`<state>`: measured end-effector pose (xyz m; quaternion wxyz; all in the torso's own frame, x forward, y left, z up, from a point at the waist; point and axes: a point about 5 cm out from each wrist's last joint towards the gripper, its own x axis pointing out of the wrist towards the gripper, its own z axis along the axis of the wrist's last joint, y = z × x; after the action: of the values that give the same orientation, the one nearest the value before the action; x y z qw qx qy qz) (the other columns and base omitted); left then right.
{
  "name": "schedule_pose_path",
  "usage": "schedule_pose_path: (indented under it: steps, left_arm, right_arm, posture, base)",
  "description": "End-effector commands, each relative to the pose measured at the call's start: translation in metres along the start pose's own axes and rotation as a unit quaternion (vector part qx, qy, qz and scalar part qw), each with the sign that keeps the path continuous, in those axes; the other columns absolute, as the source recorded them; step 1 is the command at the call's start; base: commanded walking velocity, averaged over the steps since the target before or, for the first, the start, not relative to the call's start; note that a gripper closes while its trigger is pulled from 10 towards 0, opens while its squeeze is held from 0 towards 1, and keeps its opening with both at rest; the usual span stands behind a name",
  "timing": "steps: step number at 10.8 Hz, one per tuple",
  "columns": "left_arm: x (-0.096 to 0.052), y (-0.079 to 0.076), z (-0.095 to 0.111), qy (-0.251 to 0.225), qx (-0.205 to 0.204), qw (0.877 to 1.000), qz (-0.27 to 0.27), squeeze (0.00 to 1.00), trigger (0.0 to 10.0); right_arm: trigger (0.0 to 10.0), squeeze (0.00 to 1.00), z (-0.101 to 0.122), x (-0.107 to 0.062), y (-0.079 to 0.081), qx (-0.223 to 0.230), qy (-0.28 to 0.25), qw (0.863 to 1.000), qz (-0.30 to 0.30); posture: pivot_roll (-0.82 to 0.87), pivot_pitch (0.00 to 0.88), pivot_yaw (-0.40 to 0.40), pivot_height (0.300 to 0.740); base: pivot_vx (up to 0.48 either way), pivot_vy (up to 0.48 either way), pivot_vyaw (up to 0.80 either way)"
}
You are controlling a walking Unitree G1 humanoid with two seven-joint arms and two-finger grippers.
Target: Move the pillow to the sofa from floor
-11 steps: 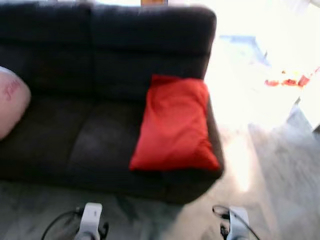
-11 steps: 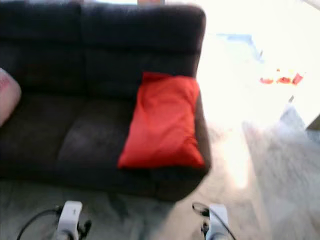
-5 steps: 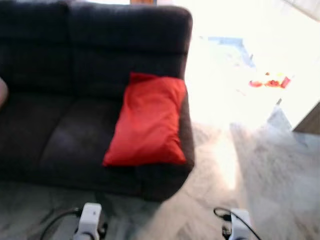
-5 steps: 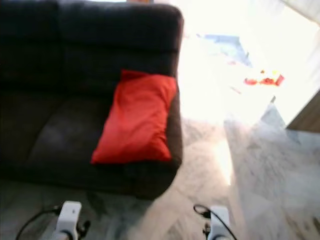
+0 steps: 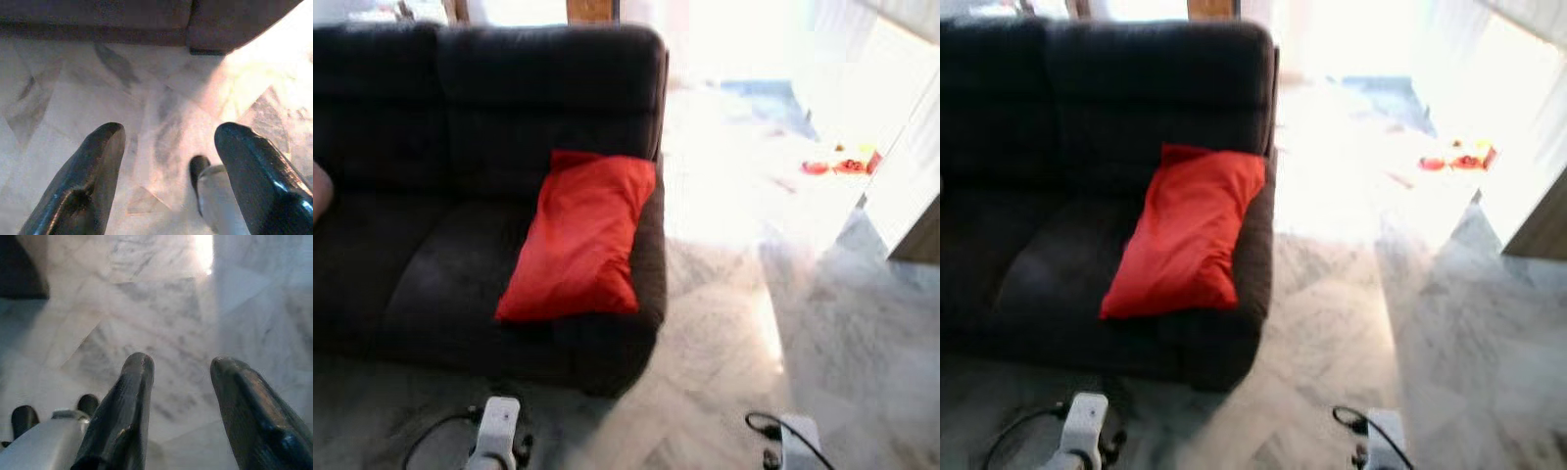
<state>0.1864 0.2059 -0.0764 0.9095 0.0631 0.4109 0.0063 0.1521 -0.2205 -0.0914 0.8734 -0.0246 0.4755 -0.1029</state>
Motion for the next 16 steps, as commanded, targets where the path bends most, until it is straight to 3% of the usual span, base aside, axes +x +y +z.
schedule_pose_path:
  steps: [1,8,16]
  left_arm:
    - [-0.0006,0.0015,-0.0021,0.004,0.002,1.0,-0.001,0.0,10.0]
    - [-0.0001,0.0015,-0.0002,0.002,0.003,1.0,-0.002,0.0,10.0]
    - [-0.0006,0.0043,-0.0017,0.005,-0.005,1.0,0.003,0.0,10.0]
  right_arm:
    - [10.0,0.0,0.0006,0.0001,0.0045,0.0,-0.001,1.0,0.006]
    - [10.0,0.0,0.0009,-0.0001,0.0103,-0.001,-0.004,1.0,0.01]
    - [10.0,0.0,0.0013,0.0,0.0105,0.0,-0.003,1.0,0.01]
  posture:
    - [0.0,0.022,-0.038,0.74]
    - [0.0,0.015,-0.038,0.74]
    - [0.0,0.03,-0.042,0.74]
  base:
    - [0.0,-0.33,0.0]
    - [0.0,-0.327,0.0]
    - [0.0,0.0,0.0]
